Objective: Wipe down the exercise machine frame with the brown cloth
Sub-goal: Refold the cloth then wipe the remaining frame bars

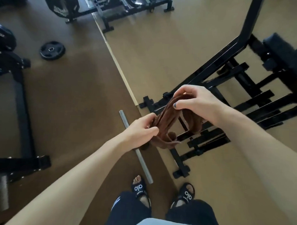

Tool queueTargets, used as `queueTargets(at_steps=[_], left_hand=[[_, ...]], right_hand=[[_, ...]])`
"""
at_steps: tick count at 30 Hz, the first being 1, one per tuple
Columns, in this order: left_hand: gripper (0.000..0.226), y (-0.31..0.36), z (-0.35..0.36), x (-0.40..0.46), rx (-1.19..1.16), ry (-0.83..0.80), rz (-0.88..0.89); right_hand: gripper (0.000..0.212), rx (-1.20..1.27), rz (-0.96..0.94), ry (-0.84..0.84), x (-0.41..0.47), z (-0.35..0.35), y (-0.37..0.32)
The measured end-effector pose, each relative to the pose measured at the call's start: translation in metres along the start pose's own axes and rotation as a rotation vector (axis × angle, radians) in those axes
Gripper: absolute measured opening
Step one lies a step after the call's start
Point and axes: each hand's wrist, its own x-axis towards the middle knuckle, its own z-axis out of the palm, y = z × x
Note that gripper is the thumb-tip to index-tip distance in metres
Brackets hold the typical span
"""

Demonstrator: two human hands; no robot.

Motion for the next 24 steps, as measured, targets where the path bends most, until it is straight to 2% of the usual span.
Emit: queueTargets(at_steps=[4, 7, 8, 11, 13, 15, 18, 21, 24], left_hand=[[0.043, 0.013, -0.015, 0.007, -0.196, -0.082, -0.054], [0.047, 0.018, -0.023, 0.014, -0.410, -0.101, -0.101], [0.047, 0.019, -0.025, 0.016, -0.466, -0.093, -0.109], [0.044, 0.024, -0.030, 0.020, -0.552, -0.075, -0.148], [0.045, 0.028, -0.036, 0.023, -0.511, -0.070, -0.161], [0.049, 0.030, -0.043, 0.026, -0.518, -0.049, -0.180], [0.051, 0.033, -0.054, 0.033, -0.532, -0.023, -0.183], [0.051, 0.031, -0.072, 0.046, -0.509, 0.040, -0.194], [0.053, 0.029, -0.098, 0.065, -0.500, 0.065, -0.194]], right_hand=[[0.023, -0.148, -0.046, 0.114, 0.009, -0.003, -0.001], [0.049, -0.351, -0.042, 0.249, 0.016, 0.011, 0.008], [0.054, -0.341, -0.032, 0.299, 0.016, 0.019, 0.012], [0.037, -0.009, 0.145, 0.387, 0.014, 0.048, 0.035], [0.029, 0.352, 0.319, 0.225, 0.014, 0.067, 0.048], [0.033, 0.604, 0.396, 0.021, 0.015, 0.082, 0.059], [0.043, 0.741, 0.370, -0.097, 0.026, 0.098, 0.065], [0.059, 0.826, 0.442, -0.023, 0.048, 0.109, 0.064], [0.089, 0.705, 0.471, 0.027, 0.075, 0.110, 0.054]])
